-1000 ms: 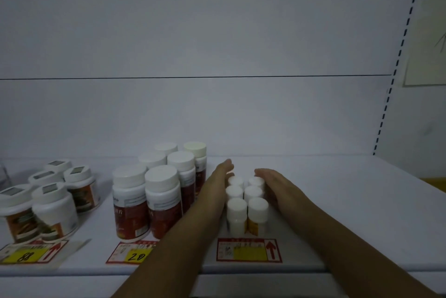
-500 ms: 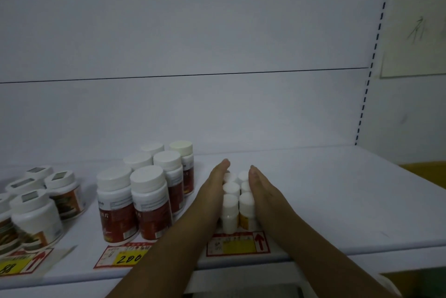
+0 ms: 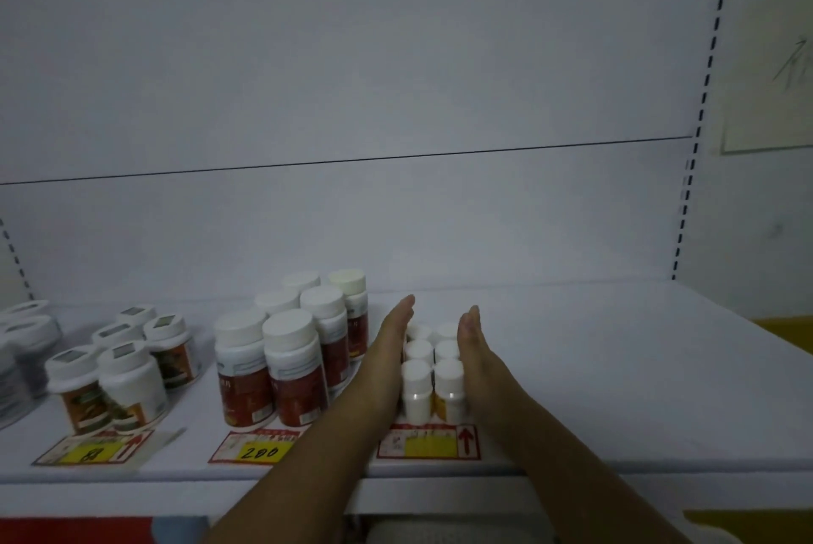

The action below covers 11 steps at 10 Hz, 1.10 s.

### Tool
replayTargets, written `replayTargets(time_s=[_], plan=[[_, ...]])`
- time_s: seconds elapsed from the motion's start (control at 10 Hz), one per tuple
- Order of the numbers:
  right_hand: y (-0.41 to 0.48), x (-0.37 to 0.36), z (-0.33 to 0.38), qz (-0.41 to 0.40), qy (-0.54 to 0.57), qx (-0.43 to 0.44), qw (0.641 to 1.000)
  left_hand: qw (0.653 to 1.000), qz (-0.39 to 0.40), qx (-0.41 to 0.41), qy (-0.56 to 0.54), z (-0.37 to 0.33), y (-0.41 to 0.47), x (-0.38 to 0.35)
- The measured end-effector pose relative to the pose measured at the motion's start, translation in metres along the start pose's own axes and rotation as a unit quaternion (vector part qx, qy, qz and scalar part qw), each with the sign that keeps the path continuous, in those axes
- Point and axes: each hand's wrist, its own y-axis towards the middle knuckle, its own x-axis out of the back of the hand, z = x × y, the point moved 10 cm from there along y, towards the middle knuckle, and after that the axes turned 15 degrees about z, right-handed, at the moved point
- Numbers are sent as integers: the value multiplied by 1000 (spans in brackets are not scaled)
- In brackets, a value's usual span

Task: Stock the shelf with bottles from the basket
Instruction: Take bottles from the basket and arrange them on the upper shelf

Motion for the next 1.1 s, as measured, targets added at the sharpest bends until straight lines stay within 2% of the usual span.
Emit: replayTargets(time_s=[0.1, 0.2, 0.3, 0.4, 0.5, 0.6, 0.7, 0.8, 0.9, 1.0, 1.1], plan=[[-9, 11, 5, -42, 16, 15, 999, 992, -111, -64, 18, -24, -26, 12], [-25, 27, 15, -137, -35, 34, 989, 931, -171, -236, 222, -80, -99, -2], [-43, 27, 47, -197, -167, 92, 962, 898, -181, -290, 278, -115, -145, 18], [-42, -1, 85, -208, -159, 156, 952, 892, -217, -350, 188, -144, -165, 91], [-11, -55, 96, -164, -61, 143, 974, 929, -212, -265, 145, -130, -144, 143], [19, -93, 74, -156, 52, 68, 984, 984, -158, -85, -19, -59, -104, 175], [39, -111, 50, -147, 143, 3, 979, 981, -90, 25, -170, -9, -80, 179], [58, -128, 36, -74, 204, -9, 976, 976, -72, 54, -197, -9, -72, 174], [67, -127, 33, -59, 225, 6, 973, 965, 44, 56, -251, -11, -59, 147], [69, -124, 34, -45, 211, 14, 976, 952, 72, 28, -296, -12, -55, 137], [67, -125, 32, -24, 219, 5, 975, 954, 69, 23, -291, -8, -51, 136]])
